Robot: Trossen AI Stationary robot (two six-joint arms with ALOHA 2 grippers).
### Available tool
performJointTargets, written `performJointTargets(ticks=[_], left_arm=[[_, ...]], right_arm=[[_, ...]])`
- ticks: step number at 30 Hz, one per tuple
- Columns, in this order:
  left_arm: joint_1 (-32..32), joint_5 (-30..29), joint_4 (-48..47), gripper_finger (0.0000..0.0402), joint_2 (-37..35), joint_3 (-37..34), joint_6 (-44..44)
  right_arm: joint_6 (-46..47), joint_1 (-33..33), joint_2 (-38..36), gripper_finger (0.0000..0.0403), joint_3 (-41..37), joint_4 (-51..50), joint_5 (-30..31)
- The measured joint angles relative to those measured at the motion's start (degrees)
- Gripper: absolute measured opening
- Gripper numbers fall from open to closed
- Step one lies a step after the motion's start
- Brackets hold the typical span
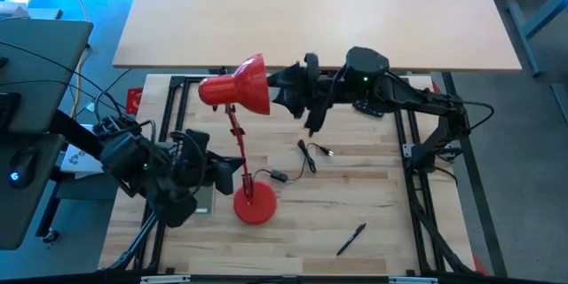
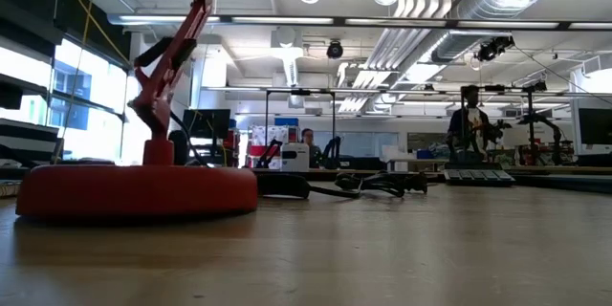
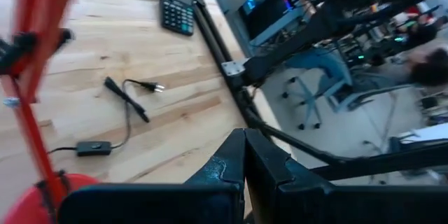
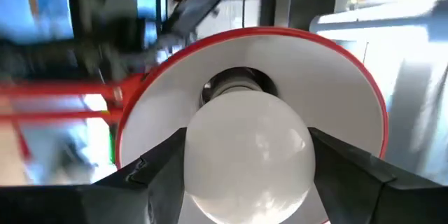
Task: Screw lightbulb
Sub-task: Insert the white lightbulb into the red lamp
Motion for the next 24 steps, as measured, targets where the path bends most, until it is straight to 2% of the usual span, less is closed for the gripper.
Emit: performJointTargets(ticks=[3, 14, 24], left_arm=[[0.0, -0.04, 2.29, 0.0, -0.5, 0.59, 1.33], [0.0, -0.72, 6.67, 0.0, -3.48, 0.58, 5.2], [0.0, -1.54, 6.83, 0.0, -4.94, 0.56, 7.29]], right_arm=[[-7.19, 0.64, 0.67, 0.025, -0.08, 1.61, 2.29], [-26.58, 1.92, 0.8, 0.025, -0.09, 2.66, 3.19], [-24.26, 3.2, 0.77, 0.025, -0.09, 2.72, 3.13]])
